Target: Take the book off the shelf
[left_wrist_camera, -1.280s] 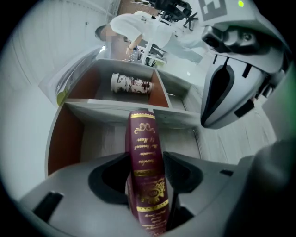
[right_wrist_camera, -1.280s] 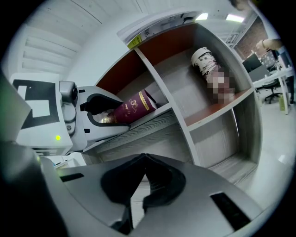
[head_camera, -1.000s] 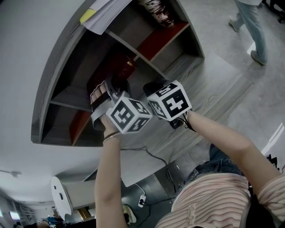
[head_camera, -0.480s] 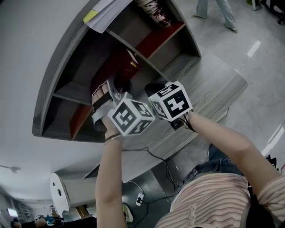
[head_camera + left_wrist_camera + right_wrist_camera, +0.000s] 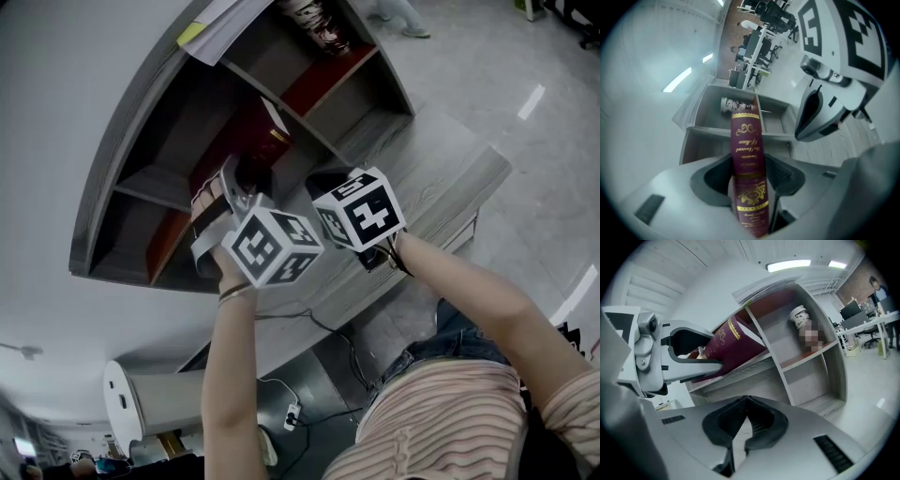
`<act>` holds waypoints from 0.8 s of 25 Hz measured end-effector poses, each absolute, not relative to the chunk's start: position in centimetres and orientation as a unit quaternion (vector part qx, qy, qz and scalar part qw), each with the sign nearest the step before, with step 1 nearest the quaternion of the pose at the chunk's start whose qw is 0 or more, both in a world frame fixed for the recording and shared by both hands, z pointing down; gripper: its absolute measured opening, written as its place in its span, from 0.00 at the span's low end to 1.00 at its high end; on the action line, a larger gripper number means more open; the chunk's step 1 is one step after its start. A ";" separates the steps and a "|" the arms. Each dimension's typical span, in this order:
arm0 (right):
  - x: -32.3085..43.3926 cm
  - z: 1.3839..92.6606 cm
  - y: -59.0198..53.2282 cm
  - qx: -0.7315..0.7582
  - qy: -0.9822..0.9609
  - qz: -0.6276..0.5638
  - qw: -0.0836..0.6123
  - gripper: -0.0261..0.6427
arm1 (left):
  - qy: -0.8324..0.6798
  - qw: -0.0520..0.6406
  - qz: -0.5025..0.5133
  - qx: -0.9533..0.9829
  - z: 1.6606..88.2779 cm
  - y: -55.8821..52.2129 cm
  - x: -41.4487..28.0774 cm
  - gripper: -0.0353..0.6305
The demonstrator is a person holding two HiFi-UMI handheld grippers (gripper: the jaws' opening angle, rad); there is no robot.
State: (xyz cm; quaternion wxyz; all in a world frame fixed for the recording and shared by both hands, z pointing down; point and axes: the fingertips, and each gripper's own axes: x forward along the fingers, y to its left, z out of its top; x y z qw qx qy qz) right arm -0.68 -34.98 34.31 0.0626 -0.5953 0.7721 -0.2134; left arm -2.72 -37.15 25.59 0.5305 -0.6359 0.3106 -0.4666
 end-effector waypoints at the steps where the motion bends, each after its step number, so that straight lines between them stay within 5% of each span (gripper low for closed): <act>1: -0.8 34.3 -34.8 -0.595 0.772 -0.213 0.061 0.05 | 0.312 0.529 -0.465 -0.638 25.6 -36.8 -2.8 0.38; 20: -2.5 34.3 -33.6 -0.589 0.779 -0.211 0.044 0.05 | 0.327 0.483 -0.454 -0.674 26.0 -32.9 -4.9 0.38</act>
